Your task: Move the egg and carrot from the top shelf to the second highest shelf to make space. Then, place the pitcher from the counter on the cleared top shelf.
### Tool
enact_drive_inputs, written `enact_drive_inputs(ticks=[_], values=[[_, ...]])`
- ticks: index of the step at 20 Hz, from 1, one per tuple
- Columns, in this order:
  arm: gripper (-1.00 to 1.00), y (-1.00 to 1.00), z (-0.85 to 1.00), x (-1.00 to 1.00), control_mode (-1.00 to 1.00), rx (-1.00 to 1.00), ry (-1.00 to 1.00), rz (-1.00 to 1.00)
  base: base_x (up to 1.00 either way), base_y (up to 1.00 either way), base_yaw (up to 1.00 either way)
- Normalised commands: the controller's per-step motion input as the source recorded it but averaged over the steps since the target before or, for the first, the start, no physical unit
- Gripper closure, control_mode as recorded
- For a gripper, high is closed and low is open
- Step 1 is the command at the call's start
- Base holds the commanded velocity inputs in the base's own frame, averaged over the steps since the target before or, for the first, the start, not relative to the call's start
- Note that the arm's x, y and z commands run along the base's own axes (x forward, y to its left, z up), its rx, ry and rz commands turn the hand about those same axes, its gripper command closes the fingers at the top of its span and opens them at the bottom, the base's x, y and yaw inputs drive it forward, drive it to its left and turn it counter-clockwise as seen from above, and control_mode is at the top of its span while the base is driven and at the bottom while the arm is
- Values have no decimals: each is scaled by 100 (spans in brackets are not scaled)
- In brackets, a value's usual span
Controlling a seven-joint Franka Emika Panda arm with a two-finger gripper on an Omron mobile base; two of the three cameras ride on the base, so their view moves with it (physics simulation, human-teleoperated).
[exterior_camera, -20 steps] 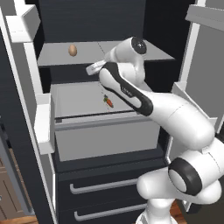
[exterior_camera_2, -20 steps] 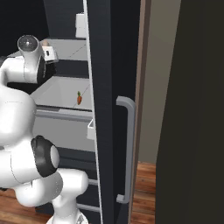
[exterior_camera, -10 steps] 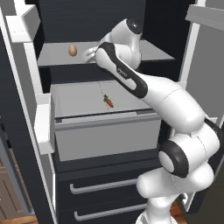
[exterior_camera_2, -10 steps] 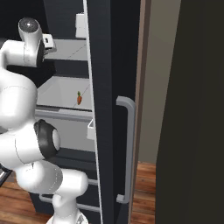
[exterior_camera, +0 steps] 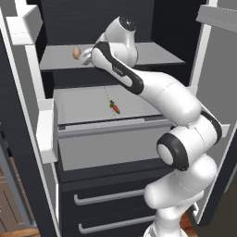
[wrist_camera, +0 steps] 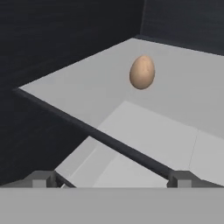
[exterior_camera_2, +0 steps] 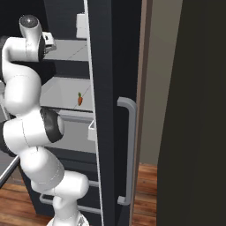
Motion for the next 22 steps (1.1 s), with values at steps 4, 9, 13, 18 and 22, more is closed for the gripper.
enact_drive_inputs(ticks=[4, 9, 13, 18, 22], values=[[-100, 15, -13, 41, -100, -3, 0, 0, 0, 0, 0], [-100, 14, -9, 42, -100, -2, 0, 0, 0, 0, 0], [-100, 19, -2, 49, -100, -3, 0, 0, 0, 0, 0], [-100, 17, 0, 50, -100, -2, 0, 0, 0, 0, 0], [-100, 12, 0, 49, -100, 0, 0, 0, 0, 0, 0]])
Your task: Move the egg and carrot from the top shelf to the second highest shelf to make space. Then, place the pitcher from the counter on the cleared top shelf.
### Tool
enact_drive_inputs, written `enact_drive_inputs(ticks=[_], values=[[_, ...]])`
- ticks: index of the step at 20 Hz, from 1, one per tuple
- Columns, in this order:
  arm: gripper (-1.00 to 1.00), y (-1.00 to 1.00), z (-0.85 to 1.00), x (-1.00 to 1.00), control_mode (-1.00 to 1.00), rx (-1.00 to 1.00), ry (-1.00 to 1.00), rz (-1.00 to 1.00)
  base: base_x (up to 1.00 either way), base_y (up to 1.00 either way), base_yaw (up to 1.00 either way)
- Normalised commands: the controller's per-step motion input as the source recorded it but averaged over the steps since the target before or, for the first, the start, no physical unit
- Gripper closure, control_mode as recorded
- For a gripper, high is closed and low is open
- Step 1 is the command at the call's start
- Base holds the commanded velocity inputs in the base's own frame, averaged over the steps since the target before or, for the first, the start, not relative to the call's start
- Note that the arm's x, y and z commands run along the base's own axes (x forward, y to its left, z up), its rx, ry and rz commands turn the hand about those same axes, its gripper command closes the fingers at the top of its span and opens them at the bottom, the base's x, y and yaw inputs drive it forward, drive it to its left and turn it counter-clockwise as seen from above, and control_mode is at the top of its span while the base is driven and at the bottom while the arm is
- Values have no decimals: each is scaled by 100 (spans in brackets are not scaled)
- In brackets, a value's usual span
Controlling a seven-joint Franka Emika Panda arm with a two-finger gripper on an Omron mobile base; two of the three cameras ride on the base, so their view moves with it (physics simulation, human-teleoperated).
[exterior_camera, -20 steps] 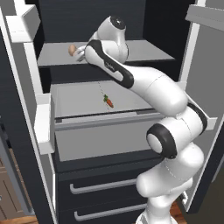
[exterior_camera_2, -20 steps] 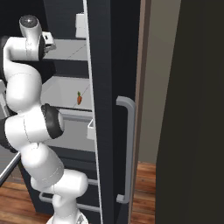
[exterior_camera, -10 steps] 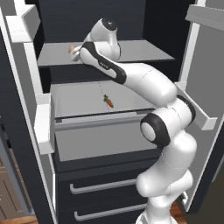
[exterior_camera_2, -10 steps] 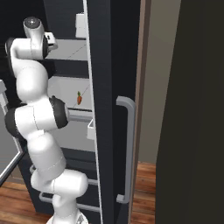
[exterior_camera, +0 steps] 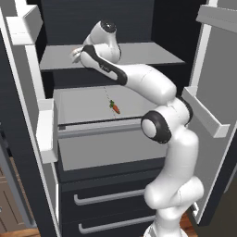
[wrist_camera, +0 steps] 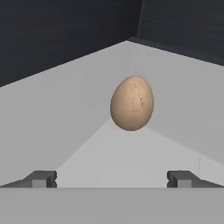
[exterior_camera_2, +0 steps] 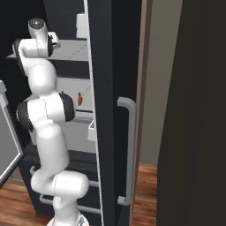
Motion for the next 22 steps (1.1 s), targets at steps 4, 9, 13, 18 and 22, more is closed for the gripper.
enact_drive_inputs(ticks=[4, 9, 13, 18, 22], values=[[-100, 12, 0, 44, -100, -1, 0, 0, 0, 0, 0], [-100, 13, 0, 42, -100, -1, 0, 0, 0, 0, 0], [100, 13, 0, 36, -100, -1, 0, 0, 0, 0, 0], [100, 5, 0, 33, -100, 0, 0, 0, 0, 0, 0], [100, 3, -2, 29, -100, 0, 0, 0, 0, 0, 0]])
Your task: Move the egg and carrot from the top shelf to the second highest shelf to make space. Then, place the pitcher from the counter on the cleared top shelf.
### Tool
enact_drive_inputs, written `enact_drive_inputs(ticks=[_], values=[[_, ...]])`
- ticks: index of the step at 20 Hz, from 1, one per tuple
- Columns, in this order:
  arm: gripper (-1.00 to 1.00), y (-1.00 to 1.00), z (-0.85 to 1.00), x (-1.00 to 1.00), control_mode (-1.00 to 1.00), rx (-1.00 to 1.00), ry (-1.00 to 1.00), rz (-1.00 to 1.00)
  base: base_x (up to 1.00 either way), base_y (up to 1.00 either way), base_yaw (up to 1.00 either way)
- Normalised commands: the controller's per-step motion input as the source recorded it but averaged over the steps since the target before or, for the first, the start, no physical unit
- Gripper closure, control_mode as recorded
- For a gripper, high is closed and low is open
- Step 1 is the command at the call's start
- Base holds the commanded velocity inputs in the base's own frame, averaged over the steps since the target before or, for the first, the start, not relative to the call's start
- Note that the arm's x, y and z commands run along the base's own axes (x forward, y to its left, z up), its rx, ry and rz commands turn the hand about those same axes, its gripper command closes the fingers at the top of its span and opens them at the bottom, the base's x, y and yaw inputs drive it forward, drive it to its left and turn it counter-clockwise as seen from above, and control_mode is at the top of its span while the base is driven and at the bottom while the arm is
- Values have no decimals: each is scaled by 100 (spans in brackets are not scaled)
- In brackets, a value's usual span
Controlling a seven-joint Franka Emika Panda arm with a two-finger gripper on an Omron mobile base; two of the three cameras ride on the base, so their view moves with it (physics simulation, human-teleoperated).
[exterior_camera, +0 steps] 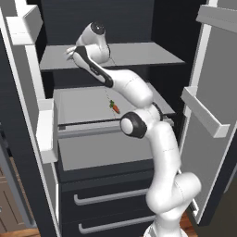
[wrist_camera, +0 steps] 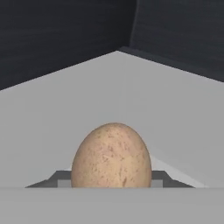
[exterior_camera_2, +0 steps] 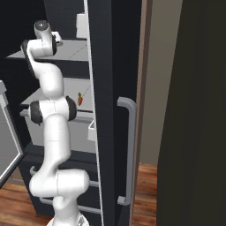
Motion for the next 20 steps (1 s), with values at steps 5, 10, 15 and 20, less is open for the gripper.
enact_drive_inputs(ticks=[5, 10, 15, 20], values=[[100, 0, -32, -5, -100, -4, 1, 0, 0, 0, 0], [100, -8, -80, -87, -100, -12, 0, 0, 0, 0, 0], [100, -26, -92, -100, -100, -11, -8, 0, 0, 0, 0], [100, -30, -100, -95, -100, -4, -47, 0, 0, 0, 0]])
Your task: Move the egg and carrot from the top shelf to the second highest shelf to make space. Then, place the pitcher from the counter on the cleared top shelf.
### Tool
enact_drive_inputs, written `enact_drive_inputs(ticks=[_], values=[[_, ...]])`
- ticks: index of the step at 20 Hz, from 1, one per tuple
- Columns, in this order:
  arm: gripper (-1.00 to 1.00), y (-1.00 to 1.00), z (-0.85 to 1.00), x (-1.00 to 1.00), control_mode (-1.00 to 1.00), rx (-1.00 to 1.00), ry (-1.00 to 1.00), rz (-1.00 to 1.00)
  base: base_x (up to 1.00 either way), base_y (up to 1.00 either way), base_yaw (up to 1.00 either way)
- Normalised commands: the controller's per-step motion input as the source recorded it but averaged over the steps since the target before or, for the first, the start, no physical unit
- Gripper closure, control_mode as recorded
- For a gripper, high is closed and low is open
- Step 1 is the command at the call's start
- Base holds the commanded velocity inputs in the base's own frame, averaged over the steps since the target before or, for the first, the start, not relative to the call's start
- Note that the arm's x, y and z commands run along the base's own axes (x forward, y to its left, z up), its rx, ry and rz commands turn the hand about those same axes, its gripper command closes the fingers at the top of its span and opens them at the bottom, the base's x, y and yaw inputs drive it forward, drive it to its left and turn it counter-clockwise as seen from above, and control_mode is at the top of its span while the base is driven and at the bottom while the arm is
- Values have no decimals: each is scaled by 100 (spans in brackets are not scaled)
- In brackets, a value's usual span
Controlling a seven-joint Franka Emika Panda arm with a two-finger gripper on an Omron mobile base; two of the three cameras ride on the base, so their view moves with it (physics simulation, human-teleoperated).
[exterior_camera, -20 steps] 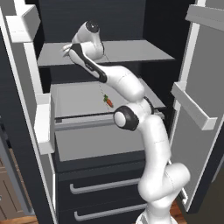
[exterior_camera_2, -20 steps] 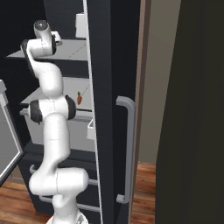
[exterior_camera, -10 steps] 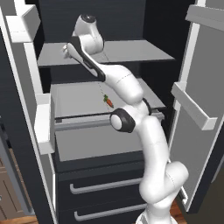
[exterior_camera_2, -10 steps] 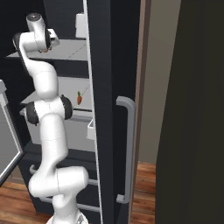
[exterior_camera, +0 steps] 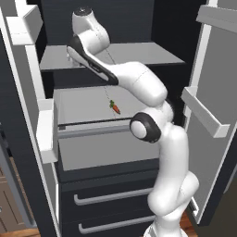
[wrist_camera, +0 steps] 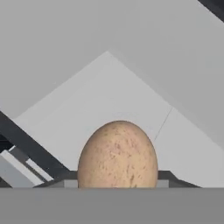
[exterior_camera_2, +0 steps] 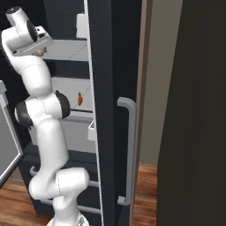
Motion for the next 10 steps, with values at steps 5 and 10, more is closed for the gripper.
enact_drive_inputs(ticks=[5, 10], values=[[100, -41, -62, -89, -100, 0, -56, 0, 0, 0, 0], [100, -63, -1, -100, -100, 5, -25, 0, 0, 0, 0]])
